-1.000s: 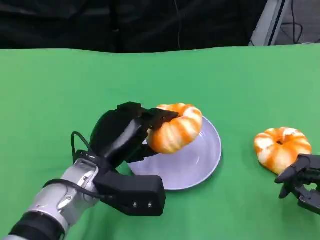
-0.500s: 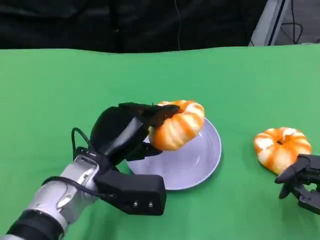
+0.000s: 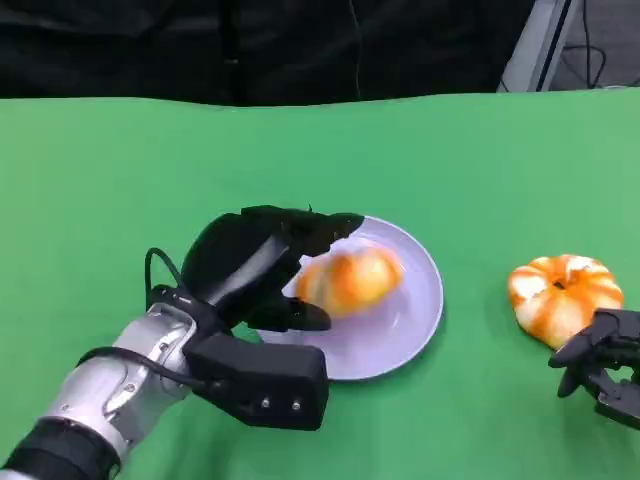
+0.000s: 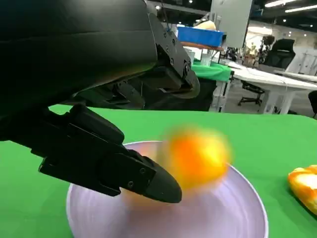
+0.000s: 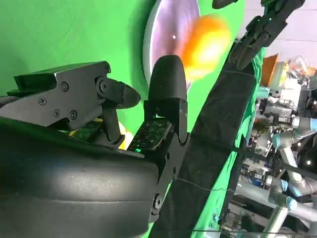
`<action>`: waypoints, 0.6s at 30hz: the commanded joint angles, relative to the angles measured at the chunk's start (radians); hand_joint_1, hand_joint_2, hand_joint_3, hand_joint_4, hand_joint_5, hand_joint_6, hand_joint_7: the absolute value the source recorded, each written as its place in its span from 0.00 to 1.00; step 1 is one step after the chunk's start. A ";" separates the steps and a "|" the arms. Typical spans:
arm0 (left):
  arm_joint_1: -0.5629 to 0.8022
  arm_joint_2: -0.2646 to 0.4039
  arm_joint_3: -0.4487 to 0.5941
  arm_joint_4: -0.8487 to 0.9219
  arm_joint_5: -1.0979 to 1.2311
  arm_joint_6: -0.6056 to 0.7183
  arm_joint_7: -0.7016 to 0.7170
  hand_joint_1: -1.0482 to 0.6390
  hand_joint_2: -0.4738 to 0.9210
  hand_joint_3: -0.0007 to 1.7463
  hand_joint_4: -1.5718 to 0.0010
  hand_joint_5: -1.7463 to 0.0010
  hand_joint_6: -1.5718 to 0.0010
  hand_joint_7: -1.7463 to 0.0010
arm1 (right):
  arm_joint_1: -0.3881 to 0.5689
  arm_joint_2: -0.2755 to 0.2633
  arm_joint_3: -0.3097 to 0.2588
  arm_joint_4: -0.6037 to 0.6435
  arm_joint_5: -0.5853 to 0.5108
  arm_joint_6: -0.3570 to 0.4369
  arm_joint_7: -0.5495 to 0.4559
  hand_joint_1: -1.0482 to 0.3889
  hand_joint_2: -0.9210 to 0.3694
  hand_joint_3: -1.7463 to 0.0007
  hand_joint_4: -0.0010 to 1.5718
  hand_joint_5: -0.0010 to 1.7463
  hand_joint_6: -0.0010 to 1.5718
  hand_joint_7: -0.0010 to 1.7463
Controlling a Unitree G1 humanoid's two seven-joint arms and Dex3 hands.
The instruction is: Grasp the bread from the table and place it into the plate.
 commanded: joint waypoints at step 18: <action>0.045 0.063 0.060 -0.059 -0.098 -0.020 -0.124 0.07 1.00 0.01 0.76 1.00 0.77 1.00 | 0.001 -0.007 0.001 0.009 0.000 -0.004 -0.004 0.78 0.06 0.65 0.55 0.79 0.61 0.52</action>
